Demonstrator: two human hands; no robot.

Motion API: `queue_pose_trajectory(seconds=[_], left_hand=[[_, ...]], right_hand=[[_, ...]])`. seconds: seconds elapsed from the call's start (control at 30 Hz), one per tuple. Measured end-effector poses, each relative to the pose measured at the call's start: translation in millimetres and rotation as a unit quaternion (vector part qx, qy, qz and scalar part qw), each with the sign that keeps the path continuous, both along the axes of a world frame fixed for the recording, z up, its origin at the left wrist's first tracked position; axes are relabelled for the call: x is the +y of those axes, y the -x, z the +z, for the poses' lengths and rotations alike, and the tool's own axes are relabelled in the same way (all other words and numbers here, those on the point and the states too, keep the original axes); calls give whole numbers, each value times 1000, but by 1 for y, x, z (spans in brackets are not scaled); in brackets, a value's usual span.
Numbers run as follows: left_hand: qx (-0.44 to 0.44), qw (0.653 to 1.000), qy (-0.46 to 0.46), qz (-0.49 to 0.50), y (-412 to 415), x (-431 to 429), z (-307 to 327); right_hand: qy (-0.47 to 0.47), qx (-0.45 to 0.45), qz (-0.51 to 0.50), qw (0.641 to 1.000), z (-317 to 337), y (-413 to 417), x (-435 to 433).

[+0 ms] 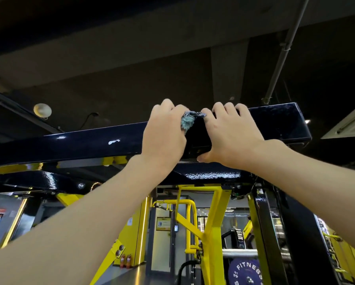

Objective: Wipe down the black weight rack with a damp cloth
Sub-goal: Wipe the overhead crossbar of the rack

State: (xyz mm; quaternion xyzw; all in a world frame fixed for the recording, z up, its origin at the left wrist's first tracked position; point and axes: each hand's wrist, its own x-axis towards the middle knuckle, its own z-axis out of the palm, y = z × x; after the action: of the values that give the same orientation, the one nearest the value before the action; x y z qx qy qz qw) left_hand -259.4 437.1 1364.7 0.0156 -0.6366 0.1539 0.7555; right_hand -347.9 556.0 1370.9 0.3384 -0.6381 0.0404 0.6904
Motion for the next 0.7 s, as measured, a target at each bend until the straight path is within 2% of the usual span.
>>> queue_pose_trajectory(seconds=[0.1,0.27,0.43,0.57,0.7], left_hand=[[-11,1000,24,15,-3,-6,12],[26,1000,-10,13,-16,-33,4],[-47,997,67,-13,-18,-35,-34],[0,1000,5,-4,-31,-59,-30],[3,1000,10,-4,-22,-45,-24]], right_hand=[[-5,-11,2,1000,1,-1,4],[-9,-23,-3,1000,1,-4,4],[9,-49,-32,998,-3,-17,-9],[-48,-35,-24,998,0,-36,-39],[-19,-10,-11,1000,0,-33,-54]])
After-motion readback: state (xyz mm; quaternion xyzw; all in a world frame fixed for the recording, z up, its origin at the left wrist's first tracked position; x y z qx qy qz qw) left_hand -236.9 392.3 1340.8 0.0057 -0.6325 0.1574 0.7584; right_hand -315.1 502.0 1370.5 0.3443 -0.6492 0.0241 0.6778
